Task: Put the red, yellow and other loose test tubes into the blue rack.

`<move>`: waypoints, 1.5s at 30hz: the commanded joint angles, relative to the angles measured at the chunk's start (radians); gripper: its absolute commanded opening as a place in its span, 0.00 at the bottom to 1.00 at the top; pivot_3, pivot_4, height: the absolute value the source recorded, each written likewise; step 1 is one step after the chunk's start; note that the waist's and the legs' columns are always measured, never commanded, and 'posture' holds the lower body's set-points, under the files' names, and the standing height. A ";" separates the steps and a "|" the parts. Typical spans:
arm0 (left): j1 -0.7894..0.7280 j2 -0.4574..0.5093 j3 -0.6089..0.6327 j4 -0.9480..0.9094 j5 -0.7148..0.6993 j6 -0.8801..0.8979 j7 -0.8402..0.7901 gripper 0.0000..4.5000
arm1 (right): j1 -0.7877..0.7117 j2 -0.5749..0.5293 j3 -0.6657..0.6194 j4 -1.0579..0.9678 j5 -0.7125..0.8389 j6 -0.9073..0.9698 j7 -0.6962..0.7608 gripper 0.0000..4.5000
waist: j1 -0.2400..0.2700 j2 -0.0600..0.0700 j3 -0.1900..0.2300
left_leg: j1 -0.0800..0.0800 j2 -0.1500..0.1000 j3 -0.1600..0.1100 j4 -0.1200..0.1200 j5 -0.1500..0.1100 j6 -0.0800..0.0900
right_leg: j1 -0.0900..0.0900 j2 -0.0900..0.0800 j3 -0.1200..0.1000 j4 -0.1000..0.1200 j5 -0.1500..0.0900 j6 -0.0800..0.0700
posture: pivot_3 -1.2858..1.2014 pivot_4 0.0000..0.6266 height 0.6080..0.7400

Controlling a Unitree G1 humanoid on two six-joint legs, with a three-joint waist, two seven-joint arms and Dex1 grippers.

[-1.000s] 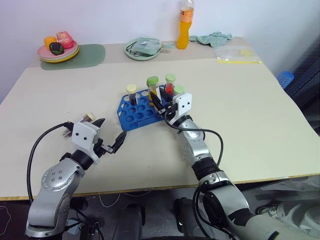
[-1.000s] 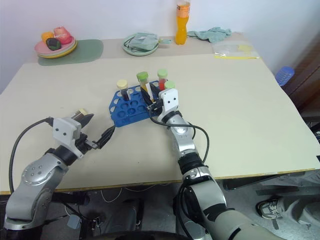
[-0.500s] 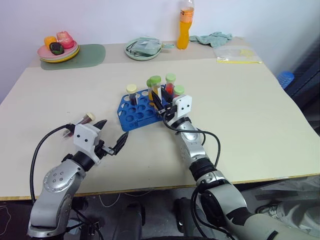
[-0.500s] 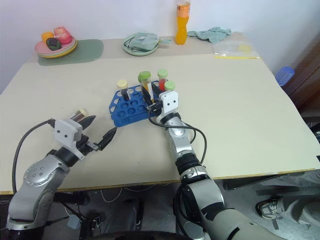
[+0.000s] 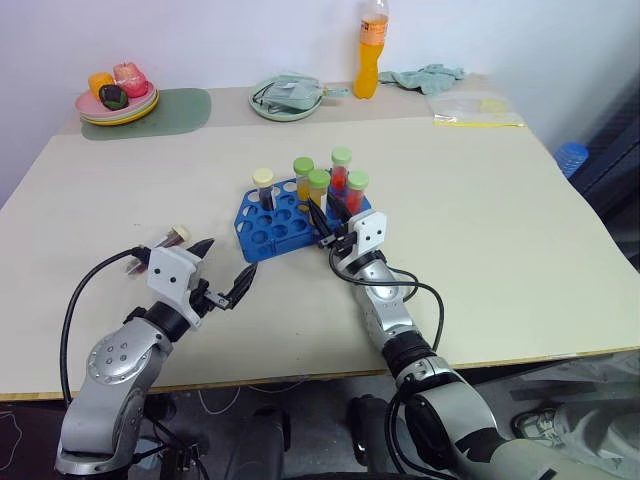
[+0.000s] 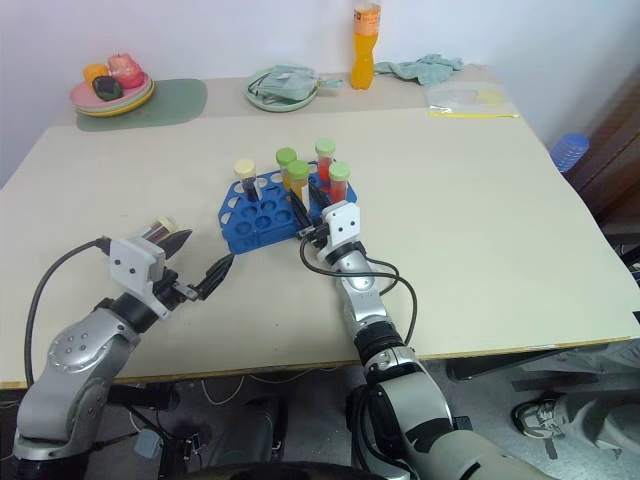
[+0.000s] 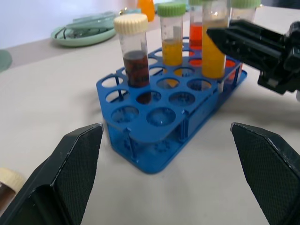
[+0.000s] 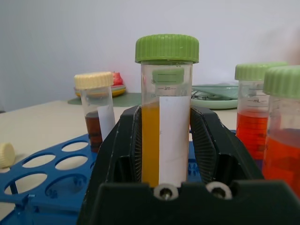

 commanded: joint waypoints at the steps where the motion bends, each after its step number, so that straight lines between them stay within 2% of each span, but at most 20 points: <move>1: -0.018 0.003 0.021 -0.036 -0.026 0.043 0.022 1.00 | 0.005 0.009 0.006 -0.028 0.056 0.019 0.092 0.49 | -0.001 0.000 0.000 | 0.000 0.000 0.000 0.000 0.000 0.000 | 0.000 0.000 0.000 0.000 0.000 0.000 | 0.52 0.24 1.00; 3: -0.030 0.006 0.042 -0.033 -0.050 0.078 0.029 1.00 | 0.006 0.005 0.011 -0.051 0.057 0.027 0.112 0.66 | 0.000 0.000 0.000 | 0.000 0.000 0.000 0.000 0.000 0.000 | 0.000 0.000 0.000 0.000 0.000 0.000 | 0.52 0.24 1.00; 6: -0.037 0.030 0.079 -0.037 -0.086 0.125 0.021 1.00 | 0.003 -0.010 0.018 -0.101 0.030 0.044 0.094 0.99 | -0.001 0.000 0.000 | 0.000 0.000 0.000 0.000 0.000 0.000 | 0.000 0.000 0.000 0.000 0.000 0.000 | 0.52 0.24 1.00; 9: -0.050 0.075 0.125 -0.039 -0.102 0.170 0.021 1.00 | 0.017 -0.041 0.034 -0.178 0.012 0.097 0.093 0.99 | -0.001 0.000 0.000 | 0.000 0.000 -0.001 0.000 0.000 0.000 | 0.000 0.000 0.000 0.000 0.000 0.000 | 0.52 0.24 1.00; 13: -0.099 0.175 0.243 0.007 -0.191 0.292 0.000 1.00 | 0.083 -0.104 0.069 -0.386 0.059 0.232 0.180 0.99 | 0.002 0.000 0.000 | 0.000 0.000 -0.001 0.000 0.000 0.000 | 0.000 0.000 0.000 0.000 0.000 0.000 | 0.52 0.24 1.00; 15: -0.146 0.255 0.293 0.062 -0.232 0.397 -0.011 1.00 | 0.124 -0.151 0.099 -0.520 0.096 0.338 0.249 0.99 | 0.000 0.000 0.000 | 0.000 0.000 -0.001 0.000 0.000 0.000 | 0.000 0.000 0.000 0.000 0.000 0.000 | 0.52 0.24 1.00; 17: -0.183 0.369 0.282 0.129 -0.212 0.454 -0.056 1.00 | 0.155 -0.194 0.122 -0.633 0.125 0.458 0.293 0.99 | -0.001 0.000 0.000 | 0.000 0.000 -0.001 0.000 0.000 0.000 | 0.000 0.001 -0.001 0.000 0.000 0.000 | 0.52 0.24 1.00; 19: -0.304 0.544 0.165 0.294 -0.171 0.553 -0.141 1.00 | 0.175 -0.287 0.158 -0.749 0.081 0.639 0.321 0.99 | 0.001 0.000 0.001 | 0.000 0.000 -0.001 0.000 0.000 0.000 | 0.000 0.001 -0.001 0.001 0.000 0.000 | 0.52 0.24 1.00; 20: -0.351 0.595 0.121 0.352 -0.159 0.578 -0.167 1.00 | 0.180 -0.318 0.170 -0.787 0.070 0.701 0.328 0.99 | 0.002 0.000 0.001 | 0.000 0.000 -0.002 0.000 0.000 0.000 | 0.000 0.002 -0.002 0.001 0.000 0.000 | 0.52 0.24 1.00; 22: -0.508 0.661 0.000 0.504 -0.137 0.616 -0.252 1.00 | 0.187 -0.392 0.187 -0.867 0.084 0.805 0.373 0.99 | 0.003 0.000 0.001 | 0.000 0.000 -0.002 0.000 0.000 0.000 | 0.000 0.002 -0.002 0.000 0.000 0.000 | 0.52 0.24 1.00; 24: -0.673 0.713 -0.180 0.654 -0.053 0.622 -0.371 1.00 | 0.193 -0.450 0.188 -0.932 0.110 0.877 0.413 0.99 | 0.004 0.000 0.001 | 0.000 -0.001 -0.003 0.000 0.000 0.000 | 0.002 0.001 -0.003 -0.001 -0.001 0.000 | 0.52 0.24 1.00; 26: -0.815 0.716 -0.347 0.785 0.040 0.594 -0.499 1.00 | 0.195 -0.487 0.189 -0.976 0.123 0.924 0.441 0.99 | 0.001 0.000 0.001 | 0.000 -0.001 -0.002 0.000 0.000 0.000 | 0.001 0.001 -0.002 -0.001 -0.001 0.001 | 0.52 0.24 1.00; 29: -0.981 0.653 -0.529 0.989 0.163 0.531 -0.645 1.00 | 0.211 -0.532 0.199 -1.045 0.142 0.981 0.479 0.99 | -0.001 0.000 0.001 | -0.001 -0.001 -0.001 -0.001 0.000 0.000 | 0.000 0.001 -0.002 -0.001 -0.001 0.001 | 0.52 0.24 1.00; 32: -1.069 0.592 -0.645 1.146 0.273 0.443 -0.745 1.00 | 0.228 -0.553 0.206 -1.088 0.140 1.008 0.492 0.99 | -0.005 -0.001 0.001 | -0.001 -0.001 -0.001 -0.001 0.000 0.000 | -0.001 0.002 -0.002 -0.001 -0.001 0.001 | 0.52 0.24 1.00; 35: -1.137 0.539 -0.702 1.275 0.361 0.381 -0.788 1.00 | 0.242 -0.559 0.204 -1.113 0.134 1.015 0.481 0.99 | -0.002 -0.002 0.002 | -0.002 -0.001 -0.001 0.000 0.000 0.000 | -0.001 0.002 -0.002 -0.001 -0.001 0.001 | 0.52 0.24 1.00; 39: -1.193 0.496 -0.735 1.411 0.455 0.285 -0.828 0.73 | 0.270 -0.565 0.204 -1.153 0.128 1.024 0.460 1.00 | 0.001 -0.004 0.003 | -0.003 -0.001 -0.001 0.001 0.000 0.000 | -0.001 0.001 -0.002 -0.001 -0.001 0.001 | 0.52 0.24 1.00; 44: -1.206 0.522 -0.670 1.439 0.472 0.231 -0.865 0.20 | 0.290 -0.566 0.207 -1.183 0.124 1.032 0.443 1.00 | 0.000 -0.004 0.003 | -0.003 -0.001 -0.001 0.001 0.000 0.000 | -0.001 0.001 -0.002 -0.001 -0.001 0.001 | 0.52 0.24 1.00; 45: -1.196 0.539 -0.645 1.424 0.464 0.222 -0.865 0.20 | 0.294 -0.566 0.205 -1.186 0.123 1.032 0.440 1.00 | 0.000 -0.005 0.003 | -0.003 -0.001 -0.001 0.001 0.000 0.000 | -0.001 0.001 -0.002 -0.001 -0.001 0.001 | 0.52 0.24 1.00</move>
